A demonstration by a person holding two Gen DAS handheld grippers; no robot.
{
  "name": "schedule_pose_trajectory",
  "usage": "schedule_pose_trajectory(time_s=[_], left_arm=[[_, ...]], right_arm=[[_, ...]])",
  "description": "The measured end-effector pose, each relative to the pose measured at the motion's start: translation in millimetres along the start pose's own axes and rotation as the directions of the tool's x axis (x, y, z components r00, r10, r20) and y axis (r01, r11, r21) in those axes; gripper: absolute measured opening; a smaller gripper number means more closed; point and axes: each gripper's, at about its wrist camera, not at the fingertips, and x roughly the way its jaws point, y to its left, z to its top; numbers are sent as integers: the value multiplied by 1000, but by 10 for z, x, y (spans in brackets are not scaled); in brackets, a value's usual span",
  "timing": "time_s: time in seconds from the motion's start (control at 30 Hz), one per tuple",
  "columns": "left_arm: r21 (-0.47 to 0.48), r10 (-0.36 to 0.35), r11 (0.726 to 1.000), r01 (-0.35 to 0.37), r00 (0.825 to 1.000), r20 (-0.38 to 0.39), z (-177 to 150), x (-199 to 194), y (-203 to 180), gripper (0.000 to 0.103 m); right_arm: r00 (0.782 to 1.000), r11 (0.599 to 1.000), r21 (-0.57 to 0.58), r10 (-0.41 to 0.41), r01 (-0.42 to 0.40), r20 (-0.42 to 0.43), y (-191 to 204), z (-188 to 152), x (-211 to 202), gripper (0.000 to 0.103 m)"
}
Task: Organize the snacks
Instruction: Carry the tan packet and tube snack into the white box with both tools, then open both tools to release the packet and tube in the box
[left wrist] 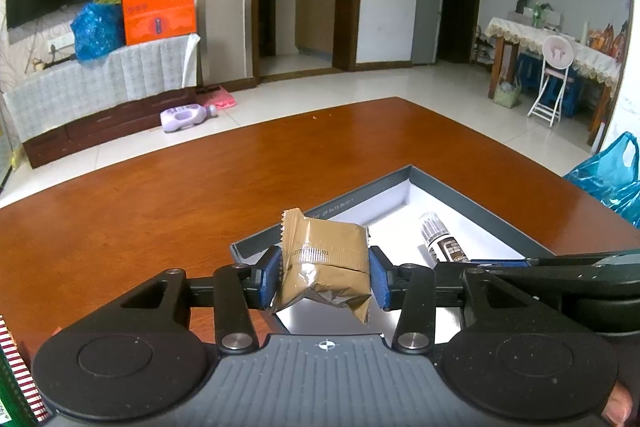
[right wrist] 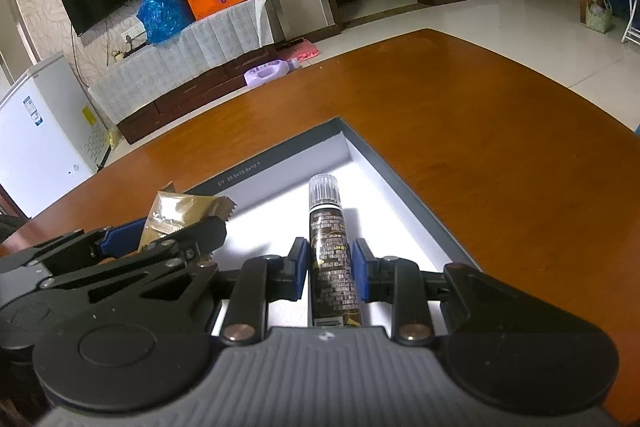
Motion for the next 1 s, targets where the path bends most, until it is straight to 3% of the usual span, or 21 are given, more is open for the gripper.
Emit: schedule_pose_trajectory(time_s=[0.43,0.67,1.0], left_arm=[[-45,-1,999,1,1000,7,20,-27,42,58],[-65,-7,998,9,999,39,50,-240,106,65],[-41,6,999,-5,999,41,17,-499,180,66]], right_arm=[[1000,1000,8,-1,1,-6,14,9,105,25],[1000,1000,-20,18,-18,6,36,-14,174,25],[1000,1000,-24,-1,0,-12,49,-23,243,25]])
